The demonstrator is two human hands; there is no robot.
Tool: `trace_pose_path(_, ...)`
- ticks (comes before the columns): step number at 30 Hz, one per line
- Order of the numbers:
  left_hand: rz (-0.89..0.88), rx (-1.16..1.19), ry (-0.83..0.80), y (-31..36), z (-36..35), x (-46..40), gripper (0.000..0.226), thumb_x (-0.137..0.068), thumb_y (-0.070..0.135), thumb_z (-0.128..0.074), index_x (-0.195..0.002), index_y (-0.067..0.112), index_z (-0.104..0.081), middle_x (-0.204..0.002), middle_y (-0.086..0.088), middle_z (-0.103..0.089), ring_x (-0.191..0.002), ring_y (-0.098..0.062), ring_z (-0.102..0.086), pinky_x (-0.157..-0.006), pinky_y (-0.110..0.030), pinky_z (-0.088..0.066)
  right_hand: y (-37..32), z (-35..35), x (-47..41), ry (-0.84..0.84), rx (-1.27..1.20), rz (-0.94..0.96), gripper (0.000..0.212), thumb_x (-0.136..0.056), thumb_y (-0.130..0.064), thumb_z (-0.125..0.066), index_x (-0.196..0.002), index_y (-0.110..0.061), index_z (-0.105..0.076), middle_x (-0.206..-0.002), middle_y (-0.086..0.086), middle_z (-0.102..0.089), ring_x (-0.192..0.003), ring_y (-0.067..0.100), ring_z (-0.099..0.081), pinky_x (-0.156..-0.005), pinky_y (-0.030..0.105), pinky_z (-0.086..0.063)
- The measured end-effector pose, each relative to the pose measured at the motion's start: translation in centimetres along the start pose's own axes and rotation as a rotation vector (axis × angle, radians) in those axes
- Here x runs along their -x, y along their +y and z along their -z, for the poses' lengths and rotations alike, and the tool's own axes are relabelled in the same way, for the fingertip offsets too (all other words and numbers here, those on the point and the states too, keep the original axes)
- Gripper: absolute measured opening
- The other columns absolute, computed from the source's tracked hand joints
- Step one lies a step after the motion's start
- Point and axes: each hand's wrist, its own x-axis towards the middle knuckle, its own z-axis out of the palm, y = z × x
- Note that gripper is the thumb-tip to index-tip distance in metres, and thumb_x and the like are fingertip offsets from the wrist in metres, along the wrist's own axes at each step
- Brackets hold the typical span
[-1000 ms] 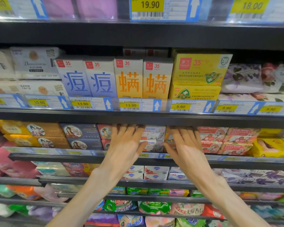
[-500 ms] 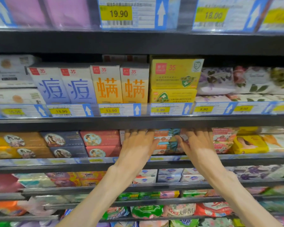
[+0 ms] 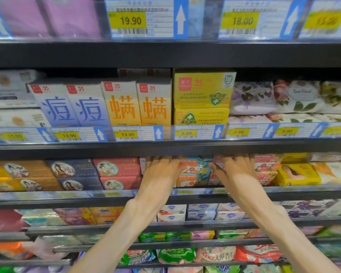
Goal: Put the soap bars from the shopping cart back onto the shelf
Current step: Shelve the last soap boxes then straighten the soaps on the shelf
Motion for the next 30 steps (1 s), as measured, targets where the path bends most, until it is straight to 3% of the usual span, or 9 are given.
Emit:
trace_pose_path(6,-0.02,-0.081,0.073,0.1,-0.5,0.1,0.038,-0.077,0.036,-0.081,-0.106,0.014,-0.07,-0.095,-0.006,-0.071,-0.085,-0.035,-0.067,-0.08,-0.048,-0.054,-0.2,-0.6,-0.8,-0.065,-0.037,-0.069,0.022,-0.078,-0.03,-0.08,-0.09,-0.012,-0.078,-0.094,0.019,-0.07,-0.098,0.049,-0.059,-0.092,0.06,-0.043)
trace_pose_path(13,-0.043,-0.083,0.161,-0.1,-0.9,0.4,0.037,-0.08,0.039,-0.078,-0.11,0.017,-0.07,-0.096,-0.002,-0.071,-0.088,-0.032,-0.068,-0.086,-0.048,-0.053,-0.1,-0.8,-0.8,-0.085,-0.04,-0.068,0.024,-0.082,-0.037,-0.073,-0.087,-0.013,-0.078,-0.093,0.017,-0.071,-0.099,0.046,-0.061,-0.096,0.057,-0.042)
trace_pose_path(17,-0.064,-0.061,0.226,-0.1,-1.4,1.0,0.037,-0.089,0.037,-0.069,-0.119,0.015,-0.066,-0.104,-0.005,-0.068,-0.096,-0.033,-0.063,-0.096,-0.051,-0.045,0.7,-0.5,0.6,0.071,-0.084,0.028,0.034,-0.092,-0.038,-0.064,-0.086,-0.005,-0.071,-0.091,0.015,-0.066,-0.091,0.04,-0.056,-0.087,0.049,-0.043)
trace_pose_path(20,-0.112,-0.006,0.243,0.9,-1.5,2.0,0.039,-0.094,0.036,-0.062,-0.128,0.016,-0.059,-0.116,-0.006,-0.062,-0.104,-0.031,-0.055,-0.1,-0.049,-0.039,1.9,0.6,2.4,0.085,-0.146,0.067,0.032,-0.096,-0.033,-0.055,-0.109,-0.004,-0.063,-0.111,0.015,-0.059,-0.106,0.037,-0.05,-0.093,0.048,-0.043)
trace_pose_path(23,-0.202,0.062,0.247,2.4,-1.6,2.7,0.041,-0.093,0.031,-0.064,-0.131,0.017,-0.057,-0.128,-0.003,-0.057,-0.116,-0.029,-0.051,-0.106,-0.048,-0.035,3.9,1.6,3.7,0.055,-0.17,0.073,0.037,-0.093,-0.028,-0.058,-0.125,-0.009,-0.06,-0.118,0.012,-0.055,-0.112,0.035,-0.05,-0.096,0.046,-0.043)
trace_pose_path(26,-0.237,0.106,0.223,3.8,-2.0,2.6,0.043,-0.092,0.028,-0.065,-0.133,0.019,-0.056,-0.133,-0.001,-0.055,-0.122,-0.028,-0.049,-0.111,-0.048,-0.032,6.5,1.9,4.9,0.077,-0.164,0.091,0.038,-0.089,-0.02,-0.064,-0.124,-0.008,-0.061,-0.124,0.016,-0.054,-0.117,0.039,-0.05,-0.101,0.046,-0.038)
trace_pose_path(30,-0.249,0.101,0.19,5.8,-2.6,1.5,0.041,-0.097,0.031,-0.056,-0.136,0.02,-0.054,-0.137,-0.001,-0.054,-0.123,-0.027,-0.05,-0.11,-0.048,-0.033,9.4,2.2,5.9,0.116,-0.148,0.057,0.04,-0.085,-0.016,-0.068,-0.122,-0.004,-0.06,-0.129,0.022,-0.053,-0.125,0.041,-0.046,-0.107,0.056,-0.035)
